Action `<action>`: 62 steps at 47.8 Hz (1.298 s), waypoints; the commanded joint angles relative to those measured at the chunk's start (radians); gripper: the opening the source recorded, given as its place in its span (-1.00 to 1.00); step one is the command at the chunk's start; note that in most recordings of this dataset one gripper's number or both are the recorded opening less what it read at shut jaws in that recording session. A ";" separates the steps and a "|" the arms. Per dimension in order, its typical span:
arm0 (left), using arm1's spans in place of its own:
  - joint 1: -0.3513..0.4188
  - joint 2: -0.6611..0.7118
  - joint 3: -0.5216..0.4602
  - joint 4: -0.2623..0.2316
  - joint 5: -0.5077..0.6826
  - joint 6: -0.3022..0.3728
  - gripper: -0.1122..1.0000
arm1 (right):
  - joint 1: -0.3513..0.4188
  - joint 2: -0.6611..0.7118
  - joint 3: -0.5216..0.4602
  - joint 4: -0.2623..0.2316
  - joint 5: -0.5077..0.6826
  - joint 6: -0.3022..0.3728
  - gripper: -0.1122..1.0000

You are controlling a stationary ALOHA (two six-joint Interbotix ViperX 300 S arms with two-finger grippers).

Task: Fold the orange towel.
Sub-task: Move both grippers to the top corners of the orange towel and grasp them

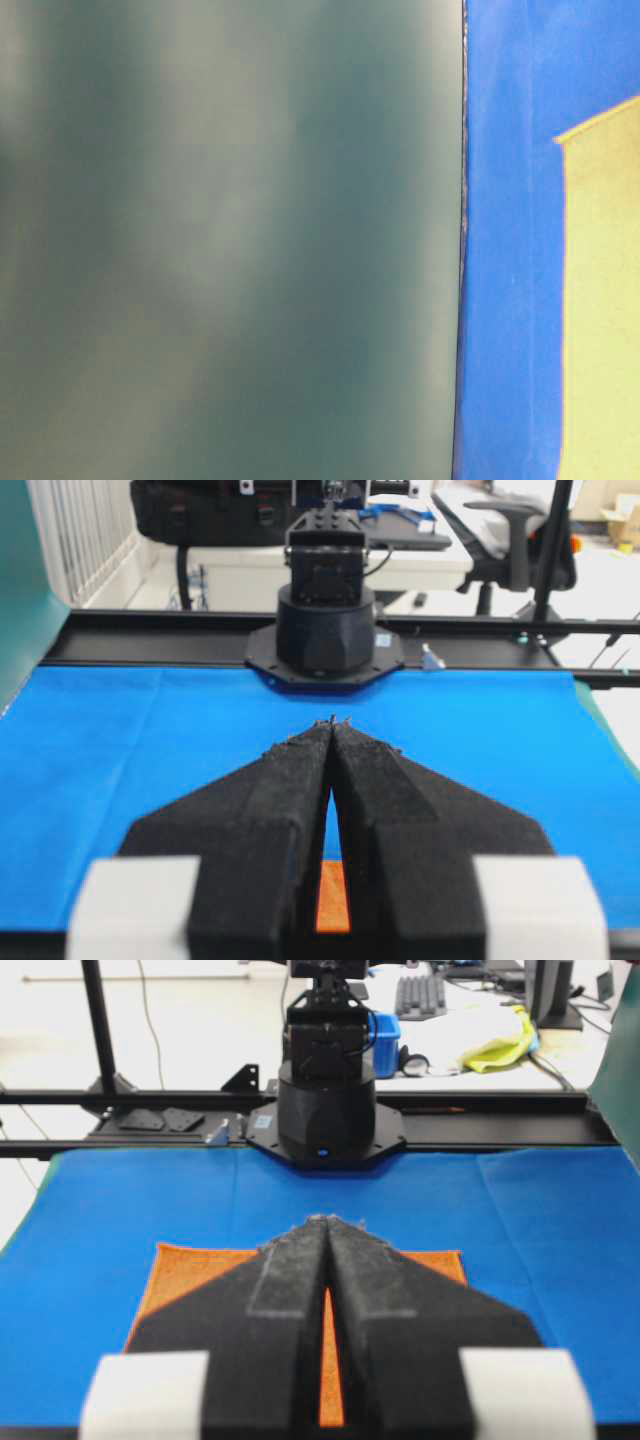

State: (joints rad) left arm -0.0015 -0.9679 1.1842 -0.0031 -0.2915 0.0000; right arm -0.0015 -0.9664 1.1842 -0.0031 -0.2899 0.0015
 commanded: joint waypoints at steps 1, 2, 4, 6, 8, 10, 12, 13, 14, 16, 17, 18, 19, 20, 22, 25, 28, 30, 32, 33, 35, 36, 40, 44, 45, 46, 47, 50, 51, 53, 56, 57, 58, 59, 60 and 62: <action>0.006 0.011 -0.029 -0.023 0.037 -0.003 -0.80 | 0.003 0.015 -0.032 0.006 -0.008 0.009 -0.80; 0.008 0.011 -0.032 -0.023 0.051 -0.003 -0.80 | 0.003 0.017 -0.035 0.008 -0.005 0.011 -0.80; 0.012 0.011 -0.034 -0.025 0.075 -0.003 -0.80 | 0.002 0.032 -0.044 0.008 0.006 0.015 -0.80; 0.023 0.011 -0.034 -0.025 0.092 -0.005 -0.80 | -0.005 0.046 -0.052 0.009 0.018 0.025 -0.80; 0.038 0.011 -0.034 -0.023 0.114 -0.006 -0.80 | -0.015 0.064 -0.063 0.014 0.037 0.037 -0.80; 0.054 0.012 -0.031 -0.026 0.135 -0.008 -0.80 | -0.032 0.084 -0.074 0.017 0.060 0.049 -0.80; 0.074 0.015 -0.032 -0.026 0.163 -0.014 -0.80 | -0.055 0.109 -0.083 0.018 0.084 0.064 -0.80; 0.091 0.017 -0.031 -0.026 0.184 -0.020 -0.80 | -0.069 0.121 -0.087 0.018 0.095 0.072 -0.80; 0.103 0.017 -0.031 -0.026 0.198 -0.025 -0.80 | -0.081 0.137 -0.094 0.018 0.103 0.080 -0.80; 0.126 0.018 -0.029 -0.026 0.222 -0.035 -0.80 | -0.107 0.167 -0.103 0.018 0.117 0.097 -0.80; 0.138 0.020 -0.029 -0.026 0.235 -0.041 -0.80 | -0.126 0.192 -0.110 0.018 0.126 0.107 -0.80; 0.150 0.021 -0.028 -0.026 0.244 -0.048 -0.80 | -0.138 0.209 -0.117 0.018 0.130 0.114 -0.80; 0.161 0.025 -0.028 -0.026 0.256 -0.054 -0.80 | -0.147 0.227 -0.123 0.018 0.137 0.121 -0.80; 0.175 0.029 -0.026 -0.026 0.270 -0.064 -0.80 | -0.158 0.245 -0.129 0.018 0.141 0.126 -0.80; 0.192 0.037 -0.023 -0.026 0.281 -0.075 -0.80 | -0.178 0.282 -0.140 0.018 0.147 0.137 -0.80; 0.213 0.055 -0.017 -0.026 0.288 -0.086 -0.79 | -0.209 0.348 -0.158 0.018 0.150 0.147 -0.80; 0.235 0.084 -0.005 -0.026 0.290 -0.092 -0.77 | -0.230 0.411 -0.173 0.018 0.152 0.153 -0.80; 0.247 0.107 0.002 -0.026 0.290 -0.092 -0.71 | -0.242 0.449 -0.187 0.018 0.158 0.153 -0.79; 0.259 0.135 0.006 -0.026 0.288 -0.094 -0.55 | -0.255 0.497 -0.207 0.018 0.170 0.153 -0.79; 0.264 0.149 0.009 -0.026 0.288 -0.094 -0.45 | -0.259 0.515 -0.216 0.018 0.176 0.153 -0.79; 0.275 0.178 0.012 -0.026 0.287 -0.095 -0.25 | -0.268 0.555 -0.232 0.018 0.192 0.153 -0.78; 0.281 0.193 0.014 -0.028 0.285 -0.095 -0.13 | -0.275 0.575 -0.241 0.018 0.198 0.153 -0.76; 0.310 0.265 0.023 -0.028 0.270 -0.114 0.35 | -0.287 0.652 -0.267 0.018 0.218 0.153 -0.44; 0.334 0.336 0.034 -0.028 0.236 -0.127 0.72 | -0.293 0.729 -0.291 0.018 0.218 0.153 -0.03; 0.339 0.354 0.037 -0.028 0.224 -0.127 0.78 | -0.295 0.749 -0.296 0.018 0.216 0.153 0.08; 0.342 0.373 0.040 -0.028 0.210 -0.129 0.82 | -0.298 0.775 -0.305 0.018 0.215 0.153 0.15; 0.347 0.391 0.041 -0.028 0.196 -0.129 0.82 | -0.299 0.795 -0.310 0.018 0.213 0.153 0.20; 0.353 0.451 0.051 -0.028 0.149 -0.129 0.79 | -0.308 0.848 -0.327 0.018 0.207 0.155 0.21; 0.356 0.480 0.052 -0.028 0.127 -0.129 0.78 | -0.310 0.865 -0.331 0.020 0.206 0.155 0.20; 0.356 0.522 0.052 -0.028 0.098 -0.129 0.78 | -0.316 0.894 -0.341 0.021 0.199 0.155 0.17; 0.359 0.583 0.051 -0.028 0.057 -0.129 0.78 | -0.324 0.936 -0.353 0.023 0.190 0.153 0.15; 0.360 0.603 0.049 -0.028 0.043 -0.129 0.78 | -0.328 0.953 -0.359 0.023 0.184 0.153 0.15; 0.362 0.621 0.048 -0.028 0.031 -0.129 0.78 | -0.330 0.962 -0.364 0.023 0.179 0.153 0.15; 0.364 0.640 0.046 -0.028 0.018 -0.129 0.78 | -0.333 0.973 -0.367 0.023 0.175 0.153 0.15; 0.365 0.658 0.044 -0.028 0.006 -0.129 0.78 | -0.334 0.982 -0.370 0.023 0.172 0.153 0.15; 0.368 0.695 0.041 -0.028 -0.020 -0.129 0.78 | -0.337 1.002 -0.379 0.023 0.164 0.155 0.15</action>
State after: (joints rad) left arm 0.3574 -0.3252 1.2410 -0.0276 -0.2623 -0.1304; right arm -0.3313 0.0215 0.8345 0.0169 -0.1058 0.1549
